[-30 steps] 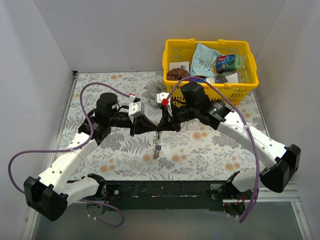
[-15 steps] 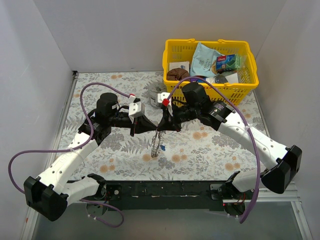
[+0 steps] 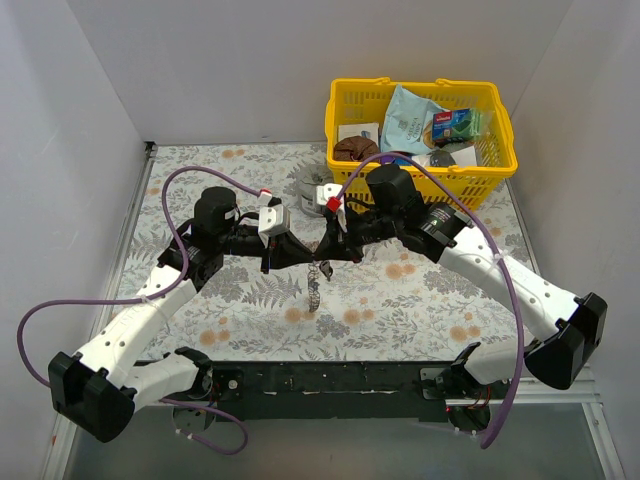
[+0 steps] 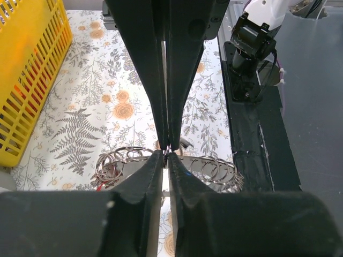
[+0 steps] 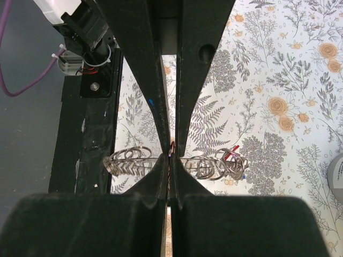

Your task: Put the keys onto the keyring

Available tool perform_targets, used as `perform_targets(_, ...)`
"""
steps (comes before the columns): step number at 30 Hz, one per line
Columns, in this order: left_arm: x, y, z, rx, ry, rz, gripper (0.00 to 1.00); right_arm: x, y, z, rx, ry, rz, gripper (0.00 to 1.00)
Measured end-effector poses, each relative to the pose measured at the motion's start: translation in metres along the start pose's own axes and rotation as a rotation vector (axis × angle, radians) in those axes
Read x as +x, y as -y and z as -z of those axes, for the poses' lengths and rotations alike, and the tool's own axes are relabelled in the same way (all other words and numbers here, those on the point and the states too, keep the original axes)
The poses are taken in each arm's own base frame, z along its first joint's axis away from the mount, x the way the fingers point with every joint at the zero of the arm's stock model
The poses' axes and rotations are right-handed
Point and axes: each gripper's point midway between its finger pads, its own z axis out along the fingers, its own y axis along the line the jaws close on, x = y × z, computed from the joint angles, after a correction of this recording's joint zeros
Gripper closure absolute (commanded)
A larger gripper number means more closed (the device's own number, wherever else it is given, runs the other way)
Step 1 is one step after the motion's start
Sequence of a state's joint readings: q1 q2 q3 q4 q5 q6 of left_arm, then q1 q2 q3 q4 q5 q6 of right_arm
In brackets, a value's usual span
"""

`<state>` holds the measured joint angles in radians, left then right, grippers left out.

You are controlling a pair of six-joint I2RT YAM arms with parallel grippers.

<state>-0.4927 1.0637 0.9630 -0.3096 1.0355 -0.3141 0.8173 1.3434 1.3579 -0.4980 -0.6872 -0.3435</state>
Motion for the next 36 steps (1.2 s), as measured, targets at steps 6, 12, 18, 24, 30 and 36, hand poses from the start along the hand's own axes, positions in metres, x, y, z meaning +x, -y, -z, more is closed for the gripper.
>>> perform_targets(6,0.001,0.000,0.000,0.000,0.000,0.006,1.00,0.001,0.000,0.000,0.000,-0.001,-0.001,0.99)
perform_targets(12,0.003,-0.001,-0.001,-0.007,0.007,0.017,1.00,0.003,0.001,0.000,0.018,0.009,0.001,0.63)
perform_targets(18,0.010,0.000,0.000,-0.046,0.030,0.041,1.00,-0.002,0.004,0.013,0.099,0.075,-0.004,0.32)
perform_targets(24,0.000,0.003,0.004,-0.097,0.112,0.009,1.00,-0.019,0.018,0.043,0.151,0.194,-0.014,0.37)
perform_targets(30,-0.016,0.007,0.010,-0.136,0.224,-0.046,1.00,-0.027,0.005,0.041,0.055,0.233,-0.016,0.42)
perform_targets(36,-0.030,0.009,0.014,-0.159,0.320,-0.082,1.00,-0.033,-0.006,0.038,-0.018,0.257,-0.017,0.44)
